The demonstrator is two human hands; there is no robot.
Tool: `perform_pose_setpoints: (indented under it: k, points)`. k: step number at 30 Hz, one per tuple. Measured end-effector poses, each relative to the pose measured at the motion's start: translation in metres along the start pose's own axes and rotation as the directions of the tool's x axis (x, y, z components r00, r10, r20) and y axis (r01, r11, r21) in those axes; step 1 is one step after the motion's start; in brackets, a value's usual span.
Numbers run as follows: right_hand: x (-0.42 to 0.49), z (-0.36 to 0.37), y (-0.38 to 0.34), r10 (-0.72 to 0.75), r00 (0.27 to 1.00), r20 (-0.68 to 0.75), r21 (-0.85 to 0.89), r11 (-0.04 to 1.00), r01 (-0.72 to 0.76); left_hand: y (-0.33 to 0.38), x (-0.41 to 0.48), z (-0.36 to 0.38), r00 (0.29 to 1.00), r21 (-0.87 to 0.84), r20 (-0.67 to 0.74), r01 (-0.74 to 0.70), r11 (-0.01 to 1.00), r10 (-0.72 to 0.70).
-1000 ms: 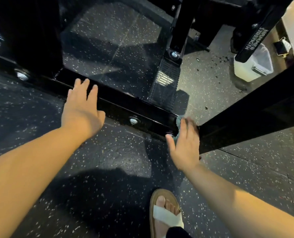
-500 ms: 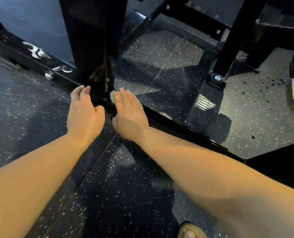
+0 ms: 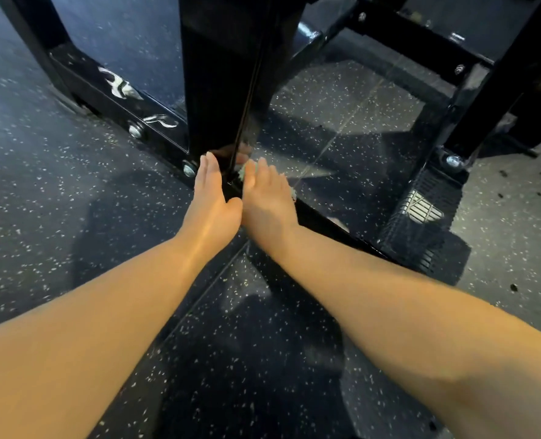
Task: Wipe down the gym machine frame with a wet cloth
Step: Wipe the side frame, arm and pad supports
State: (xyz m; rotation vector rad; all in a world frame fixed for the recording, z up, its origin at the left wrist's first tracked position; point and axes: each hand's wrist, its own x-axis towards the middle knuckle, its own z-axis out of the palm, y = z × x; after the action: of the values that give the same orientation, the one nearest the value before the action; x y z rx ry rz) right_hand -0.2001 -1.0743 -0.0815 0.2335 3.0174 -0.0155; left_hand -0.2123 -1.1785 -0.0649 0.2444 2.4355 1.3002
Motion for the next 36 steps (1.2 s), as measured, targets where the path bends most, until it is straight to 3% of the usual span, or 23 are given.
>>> perform_pose_setpoints:
  k: [3,4,6,8,10,13,14,16,19,22,24,26,28,30,32,34,36]
  points:
    - [0.008,-0.004,-0.012,0.055,0.991,0.123,0.009,0.998,-0.056,0.005,0.001,0.000,0.999,0.015,0.018,0.035,0.999,-0.035]
    - [0.000,0.000,-0.010,0.035,0.997,0.062,0.023,0.999,-0.036,0.007,0.001,0.000,0.998,-0.003,0.028,0.053,0.999,-0.053]
    - [-0.020,0.005,0.001,-0.079,0.987,-0.141,-0.044,0.996,0.073,0.015,0.001,-0.002,0.996,-0.055,0.037,0.087,0.995,-0.085]
    - [-0.023,0.016,0.018,-0.308,0.948,-0.084,-0.149,0.944,0.294,0.027,0.003,-0.009,0.989,-0.044,0.047,0.144,0.989,-0.142]
    - [-0.014,0.013,0.033,-0.356,0.935,0.001,-0.055,0.933,0.355,0.038,0.003,-0.017,0.970,0.013,0.100,0.223,0.975,-0.223]
    - [-0.001,0.004,0.033,-0.171,0.985,-0.008,0.188,0.967,0.169,0.054,-0.001,-0.030,0.942,0.189,0.129,0.282,0.940,-0.309]
    - [-0.002,0.004,0.027,-0.153,0.988,0.000,0.186,0.971,0.150,0.056,-0.002,-0.033,0.940,0.216,0.105,0.297,0.930,-0.324]
    - [-0.013,0.005,0.029,-0.195,0.981,-0.018,0.113,0.974,0.196,0.057,0.000,-0.031,0.947,0.211,0.081,0.289,0.934,-0.311]
    - [-0.026,-0.003,0.053,-0.270,0.963,-0.016,0.174,0.947,0.269,0.060,0.003,-0.025,0.974,0.173,0.006,0.220,0.960,-0.225]
    - [-0.017,-0.012,0.058,-0.132,0.986,0.105,0.270,0.958,0.100,0.048,0.000,-0.016,0.970,0.086,-0.077,0.237,0.968,-0.231]
    - [0.001,-0.021,0.039,-0.018,0.986,0.165,0.272,0.962,-0.028,0.039,0.004,-0.012,0.973,0.145,0.010,0.227,0.963,-0.231]
    - [0.015,-0.018,0.017,0.043,0.991,0.126,0.267,0.961,-0.075,0.026,0.012,-0.013,0.967,0.157,0.102,0.216,0.964,-0.233]
    - [0.013,-0.011,0.007,0.019,1.000,-0.024,0.239,0.971,-0.013,0.017,0.018,-0.021,0.985,0.284,0.099,0.111,0.952,-0.144]
    - [-0.007,-0.001,0.014,-0.068,0.985,-0.156,0.084,0.993,0.082,0.006,0.022,-0.028,0.995,0.452,0.072,-0.090,0.887,0.064]
    - [-0.037,0.010,0.032,-0.093,0.972,-0.215,-0.027,0.996,0.090,-0.008,0.017,-0.032,0.954,0.495,0.186,-0.297,0.817,0.234]
    - [-0.077,0.016,0.062,-0.003,0.977,-0.214,-0.060,0.998,-0.010,-0.016,0.011,-0.029,0.799,0.431,0.438,-0.589,0.684,0.412]
    - [-0.123,0.022,0.096,0.117,0.975,-0.190,-0.091,0.986,-0.136,-0.021,0.012,-0.018,0.583,0.335,0.553,-0.809,0.482,0.595]
